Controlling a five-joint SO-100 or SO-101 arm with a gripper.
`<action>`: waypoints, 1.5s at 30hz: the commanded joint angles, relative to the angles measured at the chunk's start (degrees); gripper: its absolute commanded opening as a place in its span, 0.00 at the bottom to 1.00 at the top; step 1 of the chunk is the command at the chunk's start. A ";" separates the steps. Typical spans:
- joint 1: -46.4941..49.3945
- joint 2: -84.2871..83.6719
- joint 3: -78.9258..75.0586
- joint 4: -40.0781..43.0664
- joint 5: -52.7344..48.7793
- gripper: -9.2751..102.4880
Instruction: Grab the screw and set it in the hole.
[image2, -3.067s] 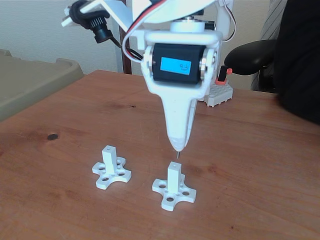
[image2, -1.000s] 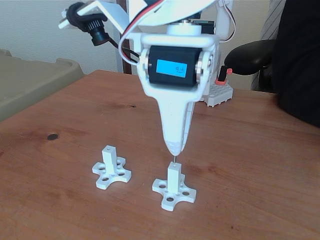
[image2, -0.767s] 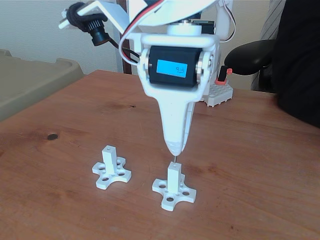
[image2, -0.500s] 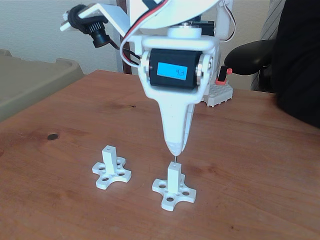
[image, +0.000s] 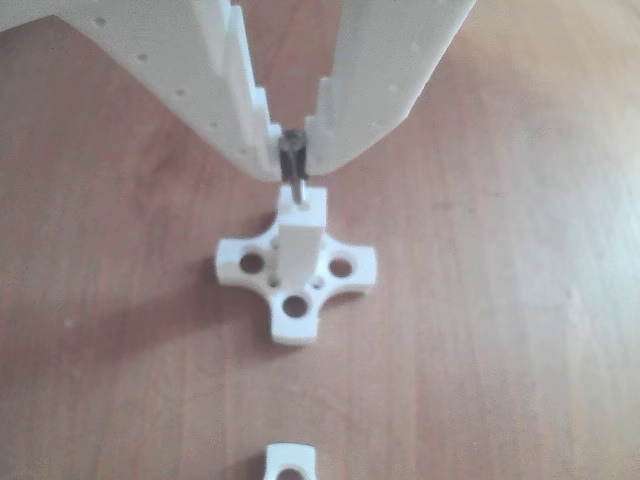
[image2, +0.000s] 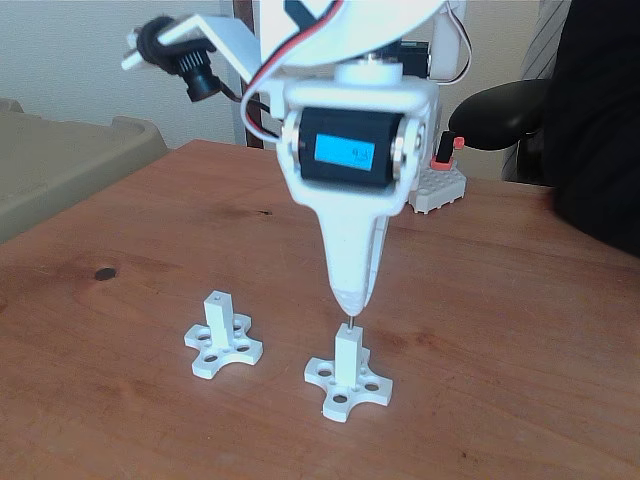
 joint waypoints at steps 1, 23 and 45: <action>-0.53 1.23 -1.32 -0.53 -0.79 0.04; -0.35 -0.09 -1.93 -1.49 -0.97 0.04; 0.44 -0.18 -2.37 -0.88 -0.26 0.18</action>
